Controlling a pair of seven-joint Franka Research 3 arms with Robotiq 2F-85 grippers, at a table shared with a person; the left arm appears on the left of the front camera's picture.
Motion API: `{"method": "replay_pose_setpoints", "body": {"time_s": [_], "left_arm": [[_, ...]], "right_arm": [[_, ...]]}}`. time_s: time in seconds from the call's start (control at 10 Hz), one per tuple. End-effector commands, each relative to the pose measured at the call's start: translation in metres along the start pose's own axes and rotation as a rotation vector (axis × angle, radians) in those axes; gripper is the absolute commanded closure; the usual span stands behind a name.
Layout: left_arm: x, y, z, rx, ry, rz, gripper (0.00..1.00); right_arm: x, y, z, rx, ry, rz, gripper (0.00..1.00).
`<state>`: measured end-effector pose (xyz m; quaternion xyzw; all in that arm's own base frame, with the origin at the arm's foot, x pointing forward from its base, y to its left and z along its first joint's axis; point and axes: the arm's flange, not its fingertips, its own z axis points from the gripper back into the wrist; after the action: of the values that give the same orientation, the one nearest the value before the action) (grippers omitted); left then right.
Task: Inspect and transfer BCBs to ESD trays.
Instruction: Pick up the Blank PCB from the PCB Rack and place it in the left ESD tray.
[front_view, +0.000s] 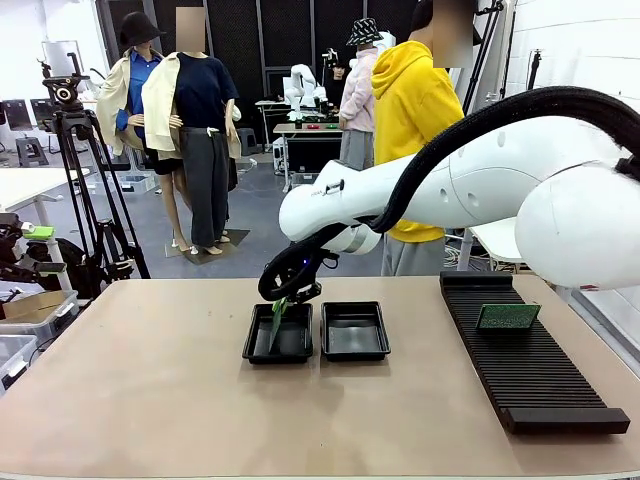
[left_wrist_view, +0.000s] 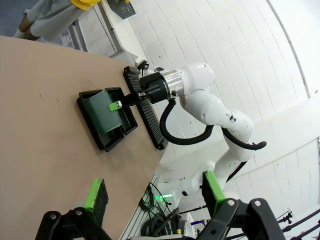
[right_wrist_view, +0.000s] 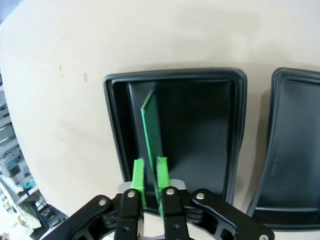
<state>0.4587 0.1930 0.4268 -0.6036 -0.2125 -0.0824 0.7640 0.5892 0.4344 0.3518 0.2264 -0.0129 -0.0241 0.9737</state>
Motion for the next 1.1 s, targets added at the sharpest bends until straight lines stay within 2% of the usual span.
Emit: {"method": "replay_pose_setpoints", "body": {"time_s": [0.0, 0.2, 0.4, 0.6, 1.0], "left_arm": [[0.001, -0.002, 0.002, -0.011, -0.011, -0.002, 0.0], [0.001, -0.002, 0.002, -0.011, -0.011, -0.002, 0.0], [0.001, -0.002, 0.002, -0.011, -0.011, -0.002, 0.0], [0.001, -0.002, 0.002, -0.011, -0.011, -0.002, 0.0], [0.001, -0.002, 0.002, -0.011, -0.011, -0.002, 0.0]], "right_arm": [[0.008, -0.002, -0.003, 0.035, 0.05, -0.003, 0.41], [0.002, -0.001, 0.011, 0.03, 0.029, 0.001, 0.02], [-0.006, 0.009, 0.033, -0.036, -0.008, -0.001, 0.0], [-0.019, 0.034, 0.062, -0.169, -0.033, 0.017, 0.0], [-0.039, 0.048, 0.082, -0.31, -0.07, 0.057, 0.0]]}}
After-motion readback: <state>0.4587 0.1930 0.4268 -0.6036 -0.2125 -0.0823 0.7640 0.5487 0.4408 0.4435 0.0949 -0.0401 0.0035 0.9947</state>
